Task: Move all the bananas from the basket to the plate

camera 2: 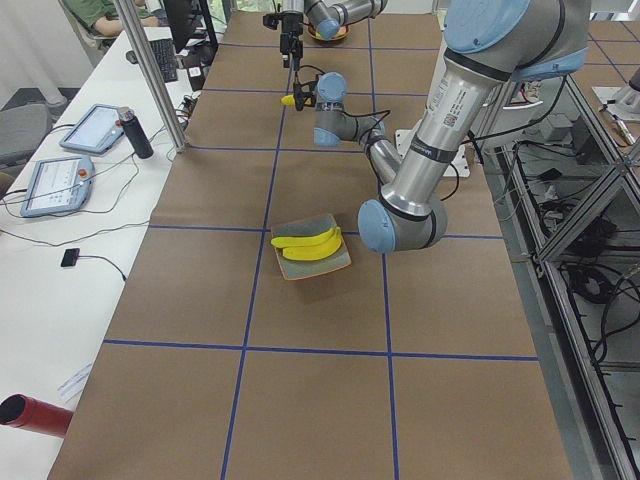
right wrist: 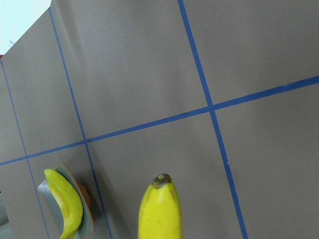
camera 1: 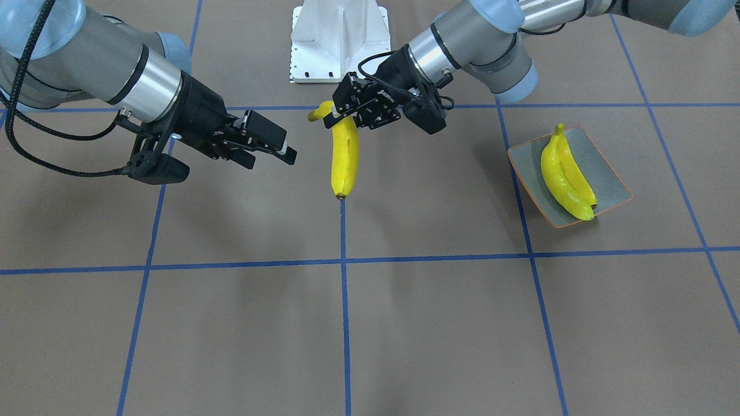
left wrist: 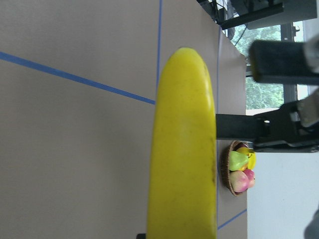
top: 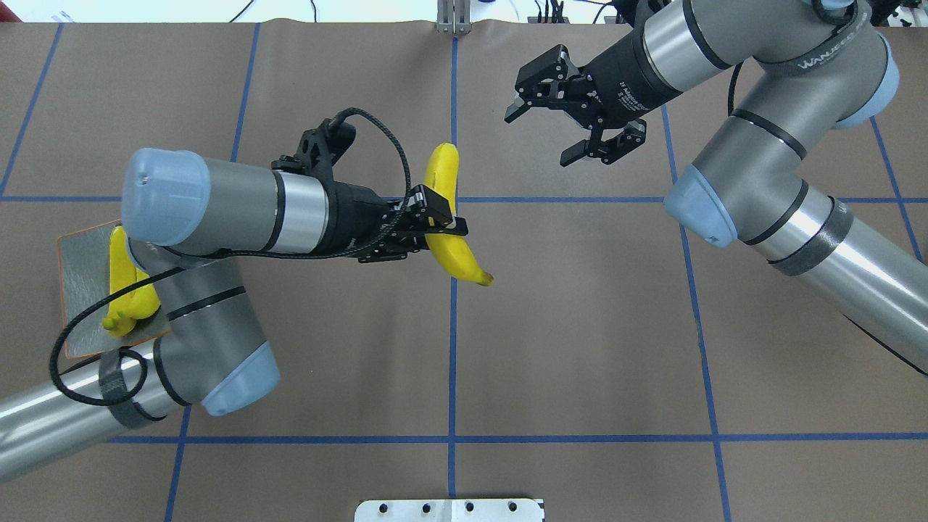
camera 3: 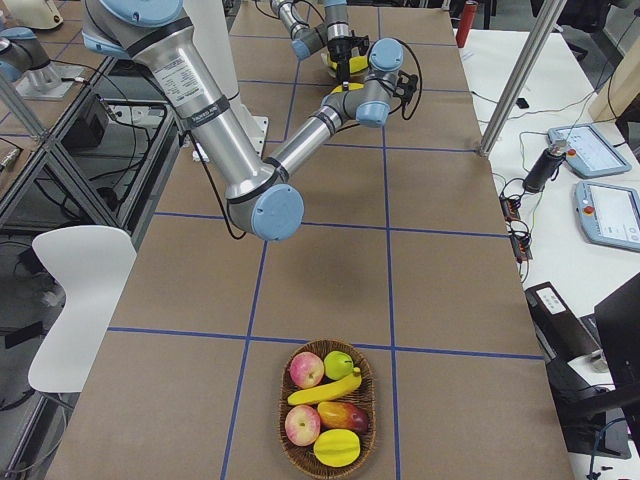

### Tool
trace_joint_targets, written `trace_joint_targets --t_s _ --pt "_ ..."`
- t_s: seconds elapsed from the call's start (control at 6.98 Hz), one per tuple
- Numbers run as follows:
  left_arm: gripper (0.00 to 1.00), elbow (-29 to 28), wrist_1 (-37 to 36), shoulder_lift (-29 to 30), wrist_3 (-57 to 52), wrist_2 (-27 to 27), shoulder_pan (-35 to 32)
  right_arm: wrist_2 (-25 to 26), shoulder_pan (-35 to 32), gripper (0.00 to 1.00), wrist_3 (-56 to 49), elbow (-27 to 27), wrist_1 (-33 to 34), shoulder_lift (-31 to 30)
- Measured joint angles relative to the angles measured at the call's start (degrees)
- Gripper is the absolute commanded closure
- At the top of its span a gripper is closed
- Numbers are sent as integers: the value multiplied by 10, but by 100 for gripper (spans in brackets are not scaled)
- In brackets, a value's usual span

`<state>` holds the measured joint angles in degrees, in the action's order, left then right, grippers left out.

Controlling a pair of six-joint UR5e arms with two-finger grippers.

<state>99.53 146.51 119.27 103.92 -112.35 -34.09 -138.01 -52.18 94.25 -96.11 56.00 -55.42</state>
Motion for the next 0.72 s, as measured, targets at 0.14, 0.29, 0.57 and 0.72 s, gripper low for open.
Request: trace_joint_targets --t_s 0.14,0.29,0.57,0.72 --pt "100 39 3 -64 39 0 -13 7 -1 0 0 4 0 -1" --pt "100 78 6 -135 61 -4 -31 14 -2 0 0 8 0 -1" --pt "100 114 14 -243 84 -78 -91 20 -2 0 0 15 0 -2" --pt "100 115 17 -272 87 -125 -123 23 -2 0 0 18 0 -3"
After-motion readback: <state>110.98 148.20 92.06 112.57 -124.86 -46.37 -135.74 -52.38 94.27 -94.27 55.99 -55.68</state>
